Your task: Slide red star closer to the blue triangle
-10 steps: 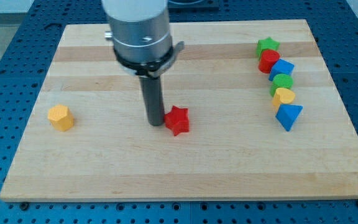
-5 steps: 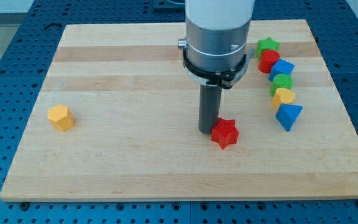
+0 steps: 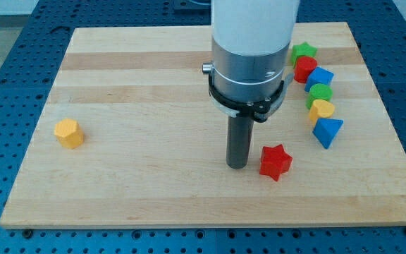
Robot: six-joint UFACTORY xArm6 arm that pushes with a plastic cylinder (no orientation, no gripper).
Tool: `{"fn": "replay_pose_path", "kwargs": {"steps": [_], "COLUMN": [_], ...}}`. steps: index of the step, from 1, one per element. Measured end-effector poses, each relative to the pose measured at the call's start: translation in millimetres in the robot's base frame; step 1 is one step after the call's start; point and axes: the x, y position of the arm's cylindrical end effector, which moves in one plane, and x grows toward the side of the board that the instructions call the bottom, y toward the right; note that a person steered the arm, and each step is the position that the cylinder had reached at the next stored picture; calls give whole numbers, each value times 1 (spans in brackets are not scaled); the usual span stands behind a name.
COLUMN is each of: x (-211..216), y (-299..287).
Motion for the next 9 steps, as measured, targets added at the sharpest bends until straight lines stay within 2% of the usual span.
{"fn": "replay_pose_path", "kwargs": {"steps": [1,3,5,6,8,9], "x": [6,6,24,24,24,24], "y": [5,61,47,60,121,123]}}
